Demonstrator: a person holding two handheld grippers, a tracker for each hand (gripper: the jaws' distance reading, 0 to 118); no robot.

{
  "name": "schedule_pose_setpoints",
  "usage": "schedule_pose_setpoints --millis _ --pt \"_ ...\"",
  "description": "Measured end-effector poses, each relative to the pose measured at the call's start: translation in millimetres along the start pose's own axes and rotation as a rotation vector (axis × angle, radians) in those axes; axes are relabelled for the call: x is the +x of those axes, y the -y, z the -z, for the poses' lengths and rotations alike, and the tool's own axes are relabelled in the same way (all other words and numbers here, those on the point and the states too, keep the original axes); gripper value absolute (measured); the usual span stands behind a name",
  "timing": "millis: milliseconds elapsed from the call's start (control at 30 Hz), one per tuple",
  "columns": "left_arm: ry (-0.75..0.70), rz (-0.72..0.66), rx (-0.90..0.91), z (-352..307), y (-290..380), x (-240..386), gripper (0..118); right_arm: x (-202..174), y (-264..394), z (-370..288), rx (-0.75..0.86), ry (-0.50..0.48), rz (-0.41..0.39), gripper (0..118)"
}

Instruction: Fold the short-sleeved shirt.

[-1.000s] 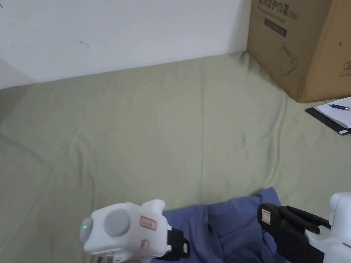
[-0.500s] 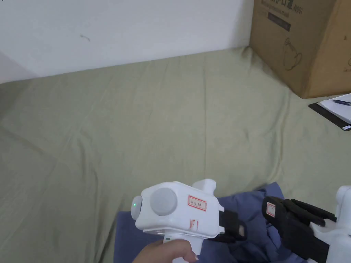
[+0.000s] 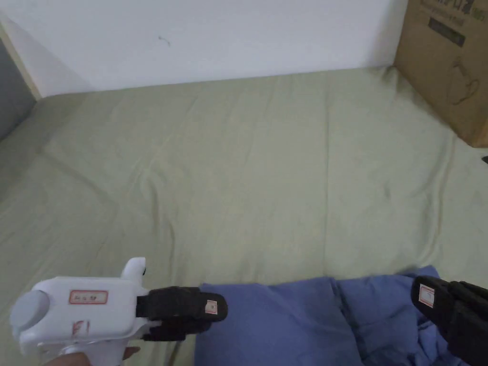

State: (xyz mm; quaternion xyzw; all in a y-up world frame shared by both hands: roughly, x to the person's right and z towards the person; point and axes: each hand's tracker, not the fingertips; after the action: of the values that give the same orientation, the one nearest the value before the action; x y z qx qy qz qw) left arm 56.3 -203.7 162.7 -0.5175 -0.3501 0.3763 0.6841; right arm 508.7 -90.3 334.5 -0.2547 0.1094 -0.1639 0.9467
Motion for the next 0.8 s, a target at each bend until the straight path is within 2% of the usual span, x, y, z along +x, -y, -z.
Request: schedule_pose_setpoints --millis 33,200,300,367,500,533,567,600,633,667,733,800 --pt "0.033 -0.039 -0.012 0 1 -12 118 -5 0 2 -0.007 -0.001 -0.008 0" --pt "0.099 -0.162 -0.025 9 -7 -67 118 -23 -2 5 -0.011 -0.010 -0.042 0" --pt "0.202 -0.224 -0.083 37 -2 -78 118 -33 -9 8 -0.013 -0.015 -0.065 0" --pt "0.271 -0.185 -0.090 63 -5 -67 118 -35 -12 9 -0.015 -0.020 -0.073 0" --pt "0.168 -0.090 -0.129 106 4 -36 118 -40 -13 13 -0.018 -0.042 -0.079 0" --pt "0.135 -0.069 -0.117 107 5 -29 113 -41 -14 14 -0.022 -0.036 -0.078 0" --pt "0.107 -0.060 -0.108 105 4 -26 94 -41 -14 13 -0.025 -0.037 -0.074 0" --pt "0.030 -0.062 -0.078 96 8 -25 27 -41 -13 12 -0.026 -0.040 -0.067 0" --pt "-0.113 -0.041 -0.064 91 7 -22 8 -41 -13 10 -0.025 -0.046 -0.061 0" --pt "-0.201 -0.017 -0.056 84 8 -22 8 -41 -13 8 -0.025 -0.048 -0.061 0" --pt "-0.162 -0.008 -0.065 57 10 -20 8 -41 -12 6 -0.023 -0.047 -0.067 0" --pt "-0.241 0.048 -0.004 26 10 -5 8 -40 -11 3 -0.017 -0.046 -0.080 0"
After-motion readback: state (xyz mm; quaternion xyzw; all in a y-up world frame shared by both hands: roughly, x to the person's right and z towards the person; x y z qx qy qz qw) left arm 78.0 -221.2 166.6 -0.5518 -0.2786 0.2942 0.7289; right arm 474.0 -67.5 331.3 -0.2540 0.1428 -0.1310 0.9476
